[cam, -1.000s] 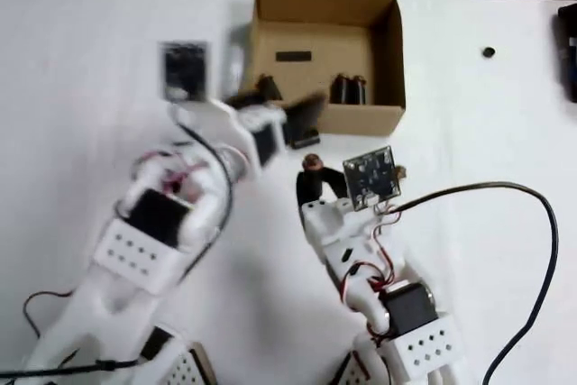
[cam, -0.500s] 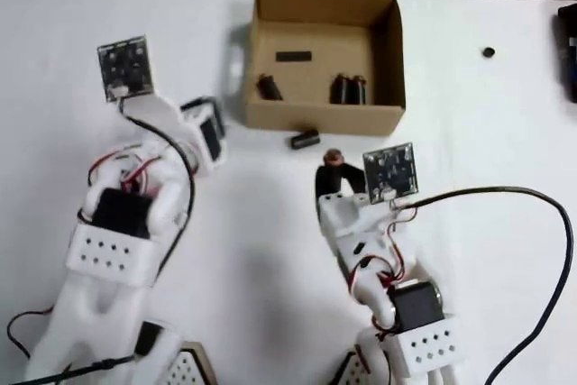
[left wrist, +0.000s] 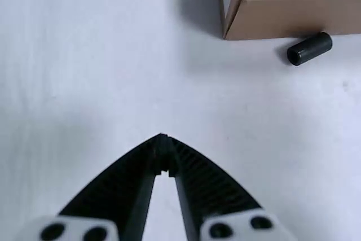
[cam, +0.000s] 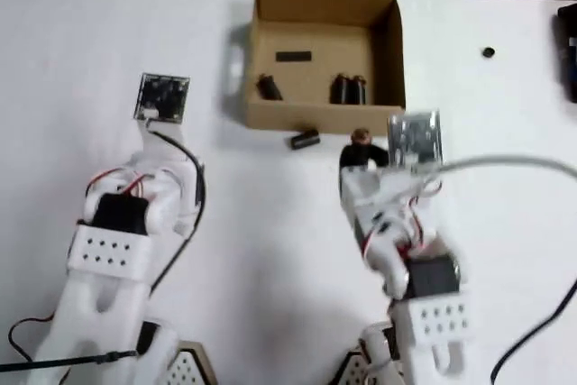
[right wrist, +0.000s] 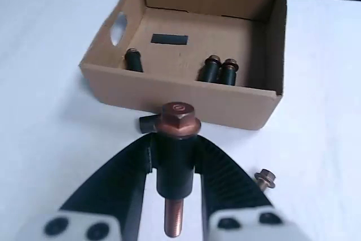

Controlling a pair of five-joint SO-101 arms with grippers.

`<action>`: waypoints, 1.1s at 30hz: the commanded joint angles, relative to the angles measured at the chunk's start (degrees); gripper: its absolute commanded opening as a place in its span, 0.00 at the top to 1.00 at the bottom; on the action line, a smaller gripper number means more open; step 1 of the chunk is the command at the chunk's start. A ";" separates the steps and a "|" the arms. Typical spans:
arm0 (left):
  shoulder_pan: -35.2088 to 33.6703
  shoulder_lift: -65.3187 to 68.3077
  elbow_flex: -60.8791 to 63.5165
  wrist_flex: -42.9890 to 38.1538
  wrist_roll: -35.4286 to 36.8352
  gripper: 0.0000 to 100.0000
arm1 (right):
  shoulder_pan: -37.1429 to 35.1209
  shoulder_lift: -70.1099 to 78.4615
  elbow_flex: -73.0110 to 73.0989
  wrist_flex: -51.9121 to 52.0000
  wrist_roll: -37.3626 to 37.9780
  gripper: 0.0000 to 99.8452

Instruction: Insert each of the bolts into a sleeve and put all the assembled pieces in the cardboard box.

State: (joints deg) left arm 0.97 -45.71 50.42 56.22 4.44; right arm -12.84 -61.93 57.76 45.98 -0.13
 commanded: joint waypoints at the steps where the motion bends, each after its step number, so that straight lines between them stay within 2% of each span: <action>1: 0.79 -1.41 -0.13 -2.29 -0.18 0.98 | 0.40 17.10 -16.97 2.51 0.44 0.98; 10: 2.73 -1.41 5.85 -5.19 1.85 0.98 | 0.92 57.63 -59.25 11.74 5.71 0.98; 22: 2.73 -1.41 10.07 -6.33 2.02 0.98 | 8.75 100.35 -114.20 26.86 9.05 0.98; 27: 2.73 -1.41 9.98 -6.24 2.46 0.98 | 9.19 113.63 -126.77 30.46 9.85 0.98; 33: 2.90 -1.41 9.98 -5.98 5.19 0.98 | 9.36 124.35 -131.43 30.90 10.64 0.98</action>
State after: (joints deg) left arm 2.99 -45.80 60.70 50.95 9.01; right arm -3.87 60.79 -69.27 77.01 10.07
